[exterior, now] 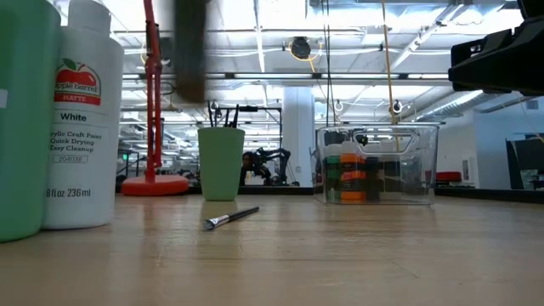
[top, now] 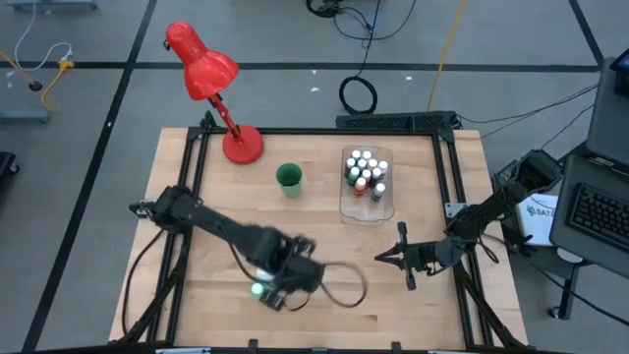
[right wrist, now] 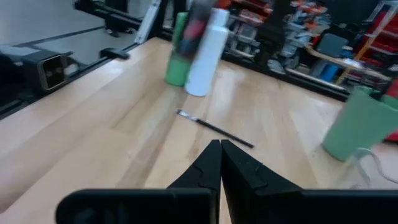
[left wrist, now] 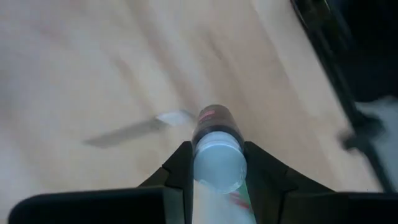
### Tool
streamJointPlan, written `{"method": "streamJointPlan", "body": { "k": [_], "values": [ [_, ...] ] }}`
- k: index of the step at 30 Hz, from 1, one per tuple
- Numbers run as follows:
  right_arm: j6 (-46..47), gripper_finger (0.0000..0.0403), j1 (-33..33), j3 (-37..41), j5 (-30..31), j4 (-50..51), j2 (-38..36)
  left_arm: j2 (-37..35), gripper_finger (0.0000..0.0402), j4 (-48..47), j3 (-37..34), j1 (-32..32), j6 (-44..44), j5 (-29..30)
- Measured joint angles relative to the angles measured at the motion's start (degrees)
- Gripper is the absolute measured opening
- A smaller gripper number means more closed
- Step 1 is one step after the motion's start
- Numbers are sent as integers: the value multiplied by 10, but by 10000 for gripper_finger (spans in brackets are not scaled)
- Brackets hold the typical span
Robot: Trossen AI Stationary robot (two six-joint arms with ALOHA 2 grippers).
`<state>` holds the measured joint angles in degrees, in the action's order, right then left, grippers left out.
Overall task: Pick & Place Paint Supplies
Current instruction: Put the brown paint bottle into the transparent bin
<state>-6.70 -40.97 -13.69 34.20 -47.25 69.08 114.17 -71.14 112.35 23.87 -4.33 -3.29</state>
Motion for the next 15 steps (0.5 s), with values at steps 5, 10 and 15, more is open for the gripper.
{"method": "streamJointPlan", "body": {
  "k": [5,10,15],
  "values": [
    [0,4,0,0,-26,3,0,-3,95,30,125,-55,-42,92],
    [-3,4,0,0,-27,4,0,-3,95,49,162,-132,-37,137],
    [-16,4,0,0,-27,4,0,-2,95,110,133,-217,-9,134]
  ]
}}
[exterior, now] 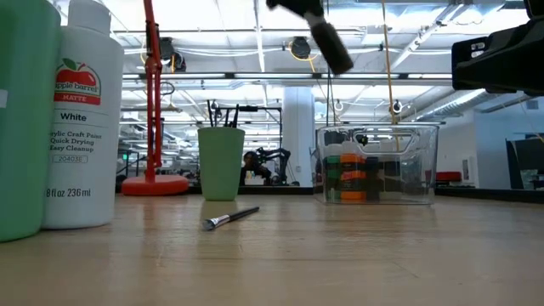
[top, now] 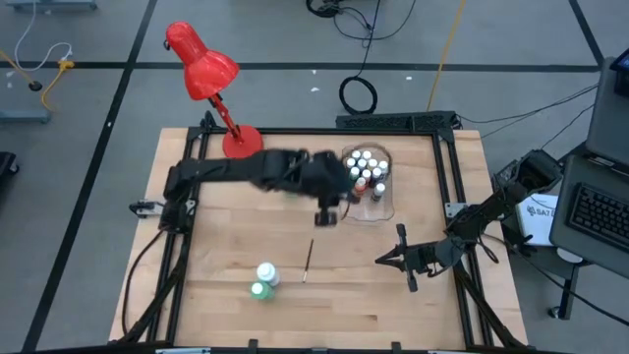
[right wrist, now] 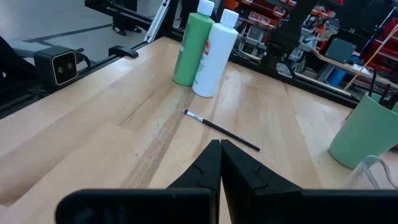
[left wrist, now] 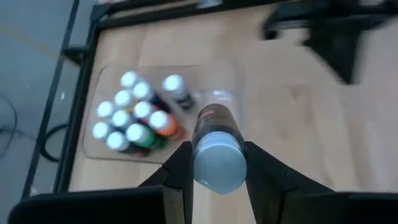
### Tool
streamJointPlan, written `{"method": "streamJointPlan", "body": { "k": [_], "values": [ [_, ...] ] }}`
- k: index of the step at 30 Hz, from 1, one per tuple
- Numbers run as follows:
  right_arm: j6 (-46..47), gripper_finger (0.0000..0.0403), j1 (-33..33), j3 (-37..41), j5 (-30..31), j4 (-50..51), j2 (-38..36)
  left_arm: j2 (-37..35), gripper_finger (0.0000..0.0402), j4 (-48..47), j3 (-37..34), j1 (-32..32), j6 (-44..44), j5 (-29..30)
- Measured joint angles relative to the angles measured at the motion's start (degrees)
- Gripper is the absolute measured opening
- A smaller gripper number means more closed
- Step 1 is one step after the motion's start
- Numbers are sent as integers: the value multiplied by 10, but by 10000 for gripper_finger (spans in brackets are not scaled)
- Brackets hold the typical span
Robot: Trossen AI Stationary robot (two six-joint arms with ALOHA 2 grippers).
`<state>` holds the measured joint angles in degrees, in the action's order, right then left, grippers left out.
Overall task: Pick & Place Paint Supplies
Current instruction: Put the brown paint bottle into the transparent bin
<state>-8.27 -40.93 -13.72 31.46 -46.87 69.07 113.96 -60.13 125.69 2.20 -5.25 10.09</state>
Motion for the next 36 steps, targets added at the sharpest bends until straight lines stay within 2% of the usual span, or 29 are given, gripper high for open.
{"method": "streamJointPlan", "body": {
  "k": [8,13,18,36],
  "values": [
    [-5,4,0,0,0,0,0,5,95,135,-95,-92,9,-96],
    [-20,4,0,0,0,0,0,53,95,151,-89,-116,10,-131],
    [-28,4,0,0,0,-3,0,99,95,127,-70,-119,-12,-131],
    [-33,4,0,9,0,-9,0,166,95,119,-67,-136,-31,-115]
  ]
}}
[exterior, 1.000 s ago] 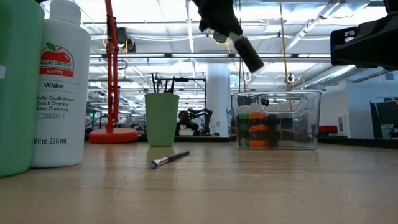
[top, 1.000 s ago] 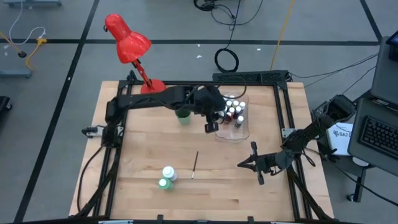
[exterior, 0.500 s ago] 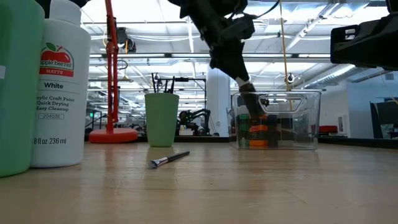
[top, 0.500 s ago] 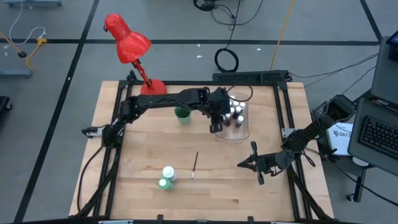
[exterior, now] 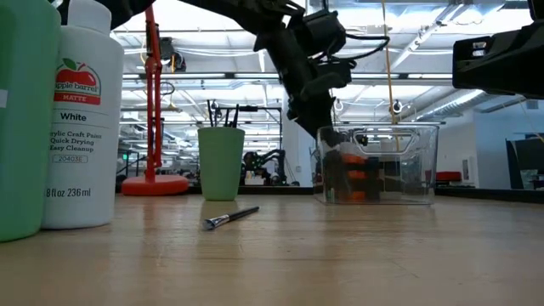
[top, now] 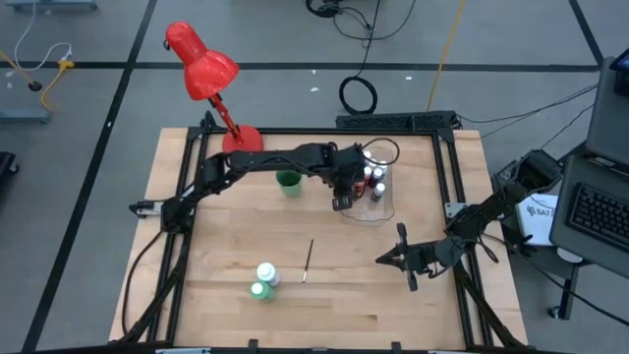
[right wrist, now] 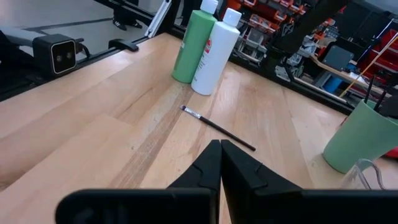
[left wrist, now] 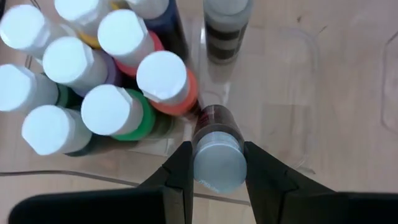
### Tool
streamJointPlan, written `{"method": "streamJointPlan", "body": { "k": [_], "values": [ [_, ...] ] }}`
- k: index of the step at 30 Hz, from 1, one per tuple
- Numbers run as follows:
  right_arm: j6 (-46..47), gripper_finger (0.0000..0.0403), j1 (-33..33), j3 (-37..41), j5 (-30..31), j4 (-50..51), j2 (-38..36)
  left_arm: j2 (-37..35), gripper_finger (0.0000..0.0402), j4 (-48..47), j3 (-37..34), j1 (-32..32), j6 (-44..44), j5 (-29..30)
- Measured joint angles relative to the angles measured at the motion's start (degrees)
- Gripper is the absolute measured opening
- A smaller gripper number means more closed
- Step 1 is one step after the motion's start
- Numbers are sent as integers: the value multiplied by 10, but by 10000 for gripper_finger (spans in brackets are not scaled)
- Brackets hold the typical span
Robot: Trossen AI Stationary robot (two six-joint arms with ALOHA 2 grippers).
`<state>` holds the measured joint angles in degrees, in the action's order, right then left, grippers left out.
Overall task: Pick & Place Paint Supplies
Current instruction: Put the brown paint bottle into the transparent bin
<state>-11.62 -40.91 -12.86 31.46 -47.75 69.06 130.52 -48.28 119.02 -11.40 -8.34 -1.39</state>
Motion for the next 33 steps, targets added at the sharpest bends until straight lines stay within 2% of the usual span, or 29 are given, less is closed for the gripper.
{"method": "streamJointPlan", "body": {
  "k": [13,27,33],
  "values": [
    [0,4,0,0,0,0,0,-2,118,15,0,1,0,0],
    [0,4,0,0,0,0,0,12,113,-2,1,2,-19,2],
    [0,4,0,0,0,0,0,14,141,16,1,4,-19,0]
  ]
}}
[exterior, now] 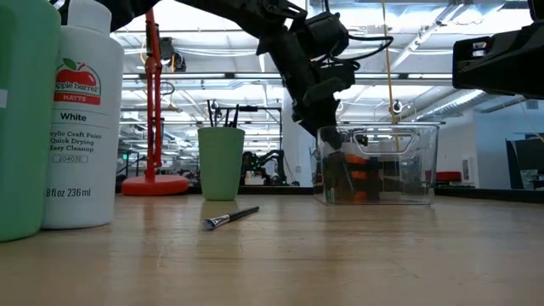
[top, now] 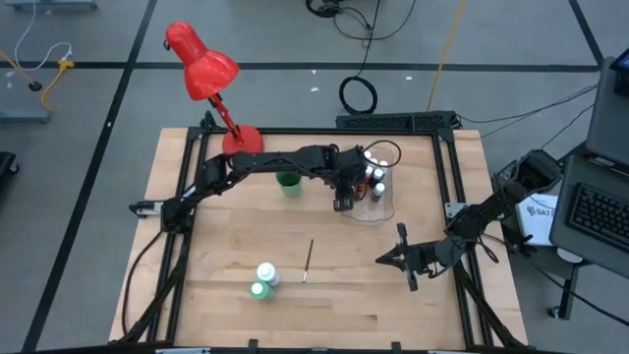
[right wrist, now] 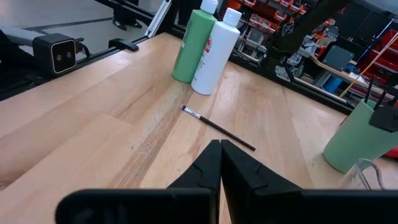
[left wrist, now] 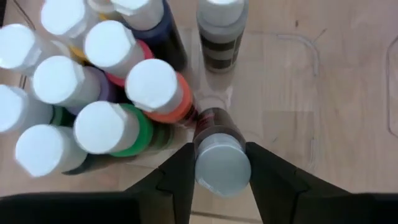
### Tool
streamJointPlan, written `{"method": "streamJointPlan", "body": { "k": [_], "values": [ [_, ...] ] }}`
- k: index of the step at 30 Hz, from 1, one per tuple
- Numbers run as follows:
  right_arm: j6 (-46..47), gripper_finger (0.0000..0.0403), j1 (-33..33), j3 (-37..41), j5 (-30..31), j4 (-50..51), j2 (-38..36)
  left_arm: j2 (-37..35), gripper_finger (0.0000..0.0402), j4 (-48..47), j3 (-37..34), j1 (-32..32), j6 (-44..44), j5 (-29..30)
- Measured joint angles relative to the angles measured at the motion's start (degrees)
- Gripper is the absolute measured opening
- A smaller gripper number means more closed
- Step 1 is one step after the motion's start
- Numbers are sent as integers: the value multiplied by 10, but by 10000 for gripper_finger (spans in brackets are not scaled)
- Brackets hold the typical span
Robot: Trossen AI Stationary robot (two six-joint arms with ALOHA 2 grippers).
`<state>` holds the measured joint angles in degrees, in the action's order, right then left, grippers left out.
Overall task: Pick & Place Paint Supplies
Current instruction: Put the brown paint bottle into the transparent bin, then put the black paint brush into the cup
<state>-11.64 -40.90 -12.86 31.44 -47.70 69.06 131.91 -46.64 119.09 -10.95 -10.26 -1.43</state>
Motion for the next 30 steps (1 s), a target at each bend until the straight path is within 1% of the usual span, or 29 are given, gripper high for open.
{"method": "streamJointPlan", "body": {
  "k": [11,14,18,21,23,25,27,30],
  "values": [
    [0,4,0,0,0,0,0,3,195,18,-1,2,-4,0],
    [0,4,0,0,0,2,0,3,202,24,-1,3,-7,0],
    [3,4,0,0,0,6,0,-2,203,19,-1,3,-7,1],
    [4,4,0,0,0,11,0,-28,203,-35,-1,7,0,2],
    [4,4,0,0,0,12,0,-61,203,-90,-1,14,11,4],
    [-1,4,0,0,0,12,0,-99,203,-159,-1,26,45,9],
    [-14,4,0,0,0,12,0,-140,201,-241,0,47,84,43],
    [-55,4,0,0,4,7,0,-197,184,-363,-1,93,152,126]
  ]
}}
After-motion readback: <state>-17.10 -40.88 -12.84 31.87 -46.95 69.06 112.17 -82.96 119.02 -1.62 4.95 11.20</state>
